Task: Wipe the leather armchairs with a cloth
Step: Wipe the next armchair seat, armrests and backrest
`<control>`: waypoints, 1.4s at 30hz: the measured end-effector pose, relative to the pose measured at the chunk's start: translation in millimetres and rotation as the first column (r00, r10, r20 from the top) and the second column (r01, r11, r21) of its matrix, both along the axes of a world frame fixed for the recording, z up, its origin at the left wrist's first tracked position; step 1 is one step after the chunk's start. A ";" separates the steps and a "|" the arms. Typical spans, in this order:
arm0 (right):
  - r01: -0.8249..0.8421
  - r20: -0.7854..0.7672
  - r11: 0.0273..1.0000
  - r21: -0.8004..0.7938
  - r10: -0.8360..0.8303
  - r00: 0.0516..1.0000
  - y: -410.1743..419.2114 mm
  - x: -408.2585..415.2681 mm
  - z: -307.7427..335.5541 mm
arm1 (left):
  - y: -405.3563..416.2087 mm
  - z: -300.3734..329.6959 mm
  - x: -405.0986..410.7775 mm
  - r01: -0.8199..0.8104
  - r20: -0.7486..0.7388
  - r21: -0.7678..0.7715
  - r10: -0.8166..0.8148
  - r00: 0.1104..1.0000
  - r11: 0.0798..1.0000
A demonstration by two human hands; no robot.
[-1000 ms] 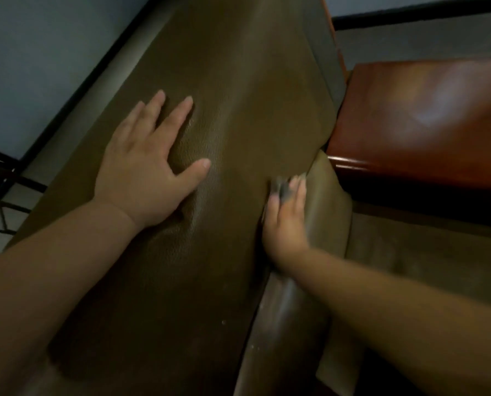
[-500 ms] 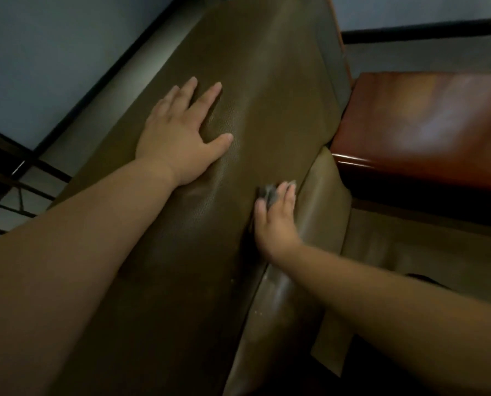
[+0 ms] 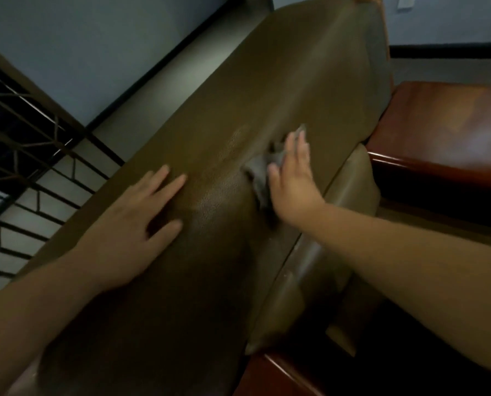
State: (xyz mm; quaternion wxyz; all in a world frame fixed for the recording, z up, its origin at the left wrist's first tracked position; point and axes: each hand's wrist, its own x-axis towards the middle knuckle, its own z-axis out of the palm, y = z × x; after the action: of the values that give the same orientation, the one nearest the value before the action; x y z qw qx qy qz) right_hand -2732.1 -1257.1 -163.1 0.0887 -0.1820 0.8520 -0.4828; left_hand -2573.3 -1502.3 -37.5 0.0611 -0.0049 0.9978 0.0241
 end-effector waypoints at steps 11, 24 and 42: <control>-0.320 -0.569 0.938 0.136 0.338 0.750 -35.7 107.5 -43.4 | -17.0 -24.7 85.6 0.025 -0.055 -0.289 -0.043 0.998 0.957; -0.203 -0.579 0.977 0.063 0.201 0.790 -53.7 105.0 -32.7 | -9.4 -25.4 80.4 -0.020 -0.115 -0.258 -0.011 0.993 0.966; 0.003 -0.601 0.999 -0.035 -0.024 0.799 -61.9 93.8 -34.2 | -14.9 -32.8 82.2 0.014 -0.203 -0.216 -0.059 0.977 0.976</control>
State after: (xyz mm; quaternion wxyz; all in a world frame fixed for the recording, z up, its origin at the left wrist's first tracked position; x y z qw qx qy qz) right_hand -2638.3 -1319.0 -197.3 -0.1927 -0.3211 0.8294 -0.4146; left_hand -2491.2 -1517.2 -70.4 -0.0441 0.0095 0.9955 -0.0837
